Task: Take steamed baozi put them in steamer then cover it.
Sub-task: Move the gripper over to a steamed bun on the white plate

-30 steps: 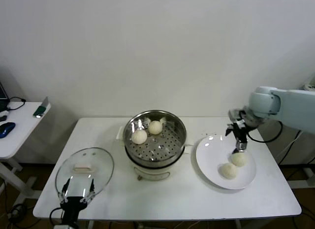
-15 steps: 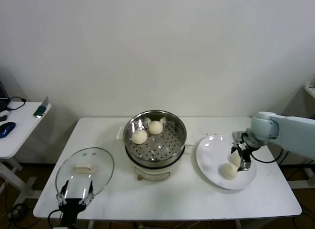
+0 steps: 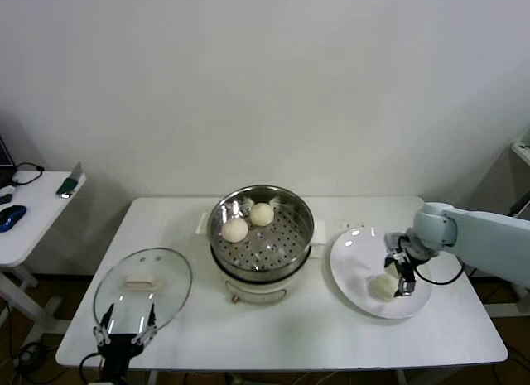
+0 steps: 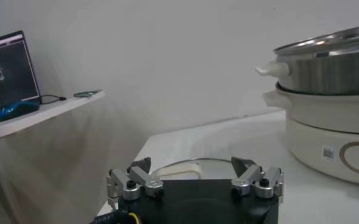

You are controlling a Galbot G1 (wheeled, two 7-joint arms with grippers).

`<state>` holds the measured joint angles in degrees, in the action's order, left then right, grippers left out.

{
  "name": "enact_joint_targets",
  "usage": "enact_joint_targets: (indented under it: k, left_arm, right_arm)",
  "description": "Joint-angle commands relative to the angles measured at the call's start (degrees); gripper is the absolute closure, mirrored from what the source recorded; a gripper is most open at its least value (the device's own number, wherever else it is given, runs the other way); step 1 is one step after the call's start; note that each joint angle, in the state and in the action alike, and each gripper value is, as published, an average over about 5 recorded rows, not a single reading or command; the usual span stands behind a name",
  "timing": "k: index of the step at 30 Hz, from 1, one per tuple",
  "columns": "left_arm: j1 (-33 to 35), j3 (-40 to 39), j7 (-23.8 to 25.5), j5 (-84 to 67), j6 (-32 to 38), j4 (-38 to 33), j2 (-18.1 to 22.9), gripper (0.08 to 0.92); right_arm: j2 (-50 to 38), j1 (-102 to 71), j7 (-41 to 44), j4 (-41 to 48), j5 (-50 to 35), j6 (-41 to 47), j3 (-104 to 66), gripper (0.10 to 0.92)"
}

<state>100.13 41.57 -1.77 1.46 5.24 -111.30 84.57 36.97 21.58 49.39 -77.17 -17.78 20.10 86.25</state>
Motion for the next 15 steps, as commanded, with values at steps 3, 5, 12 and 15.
enact_joint_targets:
  k: [3, 5, 12, 15]
  left_arm:
    - [0.1, 0.1, 0.0, 0.0, 0.0, 0.1, -0.1, 0.177]
    - [0.0, 0.1, 0.0, 0.0, 0.0, 0.1, 0.0, 0.177]
    - [-0.2, 0.1, -0.1, 0.0, -0.1, 0.2, 0.0, 0.177]
    - [-0.2, 0.2, -0.1, 0.0, -0.1, 0.3, 0.0, 0.177]
  right_arm:
    - [1.1, -4.2, -0.4, 1.3, 1.0, 0.6, -2.5, 0.203]
    - [1.4, -4.3, -0.5, 1.4, 1.0, 0.7, -2.6, 0.203]
    - [2.2, -4.0, -0.4, 2.1, 1.4, 0.7, -2.6, 0.252]
    - [2.2, -2.4, 0.2, 2.2, 1.6, 0.2, -1.9, 0.284]
